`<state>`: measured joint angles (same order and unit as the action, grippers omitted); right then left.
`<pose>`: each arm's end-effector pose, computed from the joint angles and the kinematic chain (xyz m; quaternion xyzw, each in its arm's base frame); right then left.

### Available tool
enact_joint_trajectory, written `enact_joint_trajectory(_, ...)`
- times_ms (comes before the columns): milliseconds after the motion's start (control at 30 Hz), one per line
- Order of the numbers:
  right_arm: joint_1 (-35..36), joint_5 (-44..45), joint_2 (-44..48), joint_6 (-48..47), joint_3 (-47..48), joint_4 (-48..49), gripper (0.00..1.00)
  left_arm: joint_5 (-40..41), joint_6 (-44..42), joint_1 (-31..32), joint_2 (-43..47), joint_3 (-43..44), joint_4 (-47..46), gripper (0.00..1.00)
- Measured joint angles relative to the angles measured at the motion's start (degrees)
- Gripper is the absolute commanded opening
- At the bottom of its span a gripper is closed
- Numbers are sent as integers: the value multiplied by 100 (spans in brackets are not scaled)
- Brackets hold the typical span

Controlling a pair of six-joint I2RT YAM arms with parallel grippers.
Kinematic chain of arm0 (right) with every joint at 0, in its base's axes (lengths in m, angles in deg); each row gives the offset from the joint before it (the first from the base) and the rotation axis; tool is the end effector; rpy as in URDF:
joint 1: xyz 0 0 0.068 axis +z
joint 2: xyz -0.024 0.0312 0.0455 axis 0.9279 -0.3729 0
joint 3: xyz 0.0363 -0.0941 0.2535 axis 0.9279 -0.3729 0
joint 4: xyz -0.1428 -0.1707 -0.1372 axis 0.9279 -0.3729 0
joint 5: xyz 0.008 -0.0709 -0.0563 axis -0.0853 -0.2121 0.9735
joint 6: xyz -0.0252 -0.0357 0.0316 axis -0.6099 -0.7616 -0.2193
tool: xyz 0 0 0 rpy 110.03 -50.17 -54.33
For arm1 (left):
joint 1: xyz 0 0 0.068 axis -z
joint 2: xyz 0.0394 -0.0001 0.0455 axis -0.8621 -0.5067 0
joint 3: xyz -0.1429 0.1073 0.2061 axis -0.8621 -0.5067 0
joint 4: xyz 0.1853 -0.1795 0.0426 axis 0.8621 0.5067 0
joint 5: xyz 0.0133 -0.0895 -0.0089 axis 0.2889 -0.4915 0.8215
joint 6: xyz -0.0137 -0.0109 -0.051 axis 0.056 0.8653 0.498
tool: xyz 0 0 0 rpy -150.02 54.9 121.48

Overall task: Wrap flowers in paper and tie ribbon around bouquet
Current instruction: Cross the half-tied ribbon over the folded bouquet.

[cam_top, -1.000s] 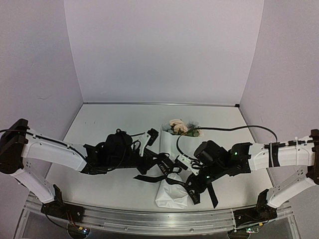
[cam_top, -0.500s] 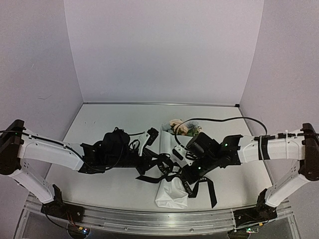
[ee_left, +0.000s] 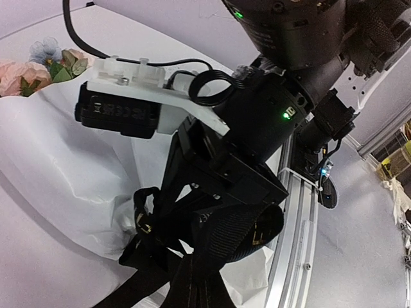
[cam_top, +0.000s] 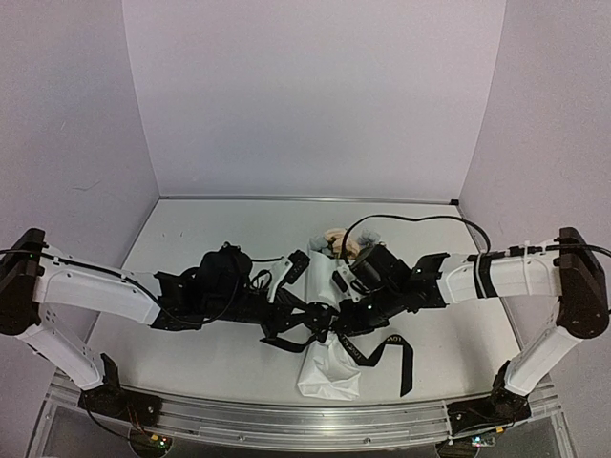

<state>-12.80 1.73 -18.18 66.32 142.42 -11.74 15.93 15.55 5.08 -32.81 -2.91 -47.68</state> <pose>0.1773 0.2723 0.1915 -0.2287 0.9168 0.2977 0.1363 0.1297 -0.2927 0.2234 0.3972 0.7286 -0.4294 0.3563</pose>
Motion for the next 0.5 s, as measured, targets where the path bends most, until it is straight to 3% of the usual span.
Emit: enact_joint_trajectory(500,-113,2,-155,320,0,461,0,-64,-616,1025,-550,1042,1076,2)
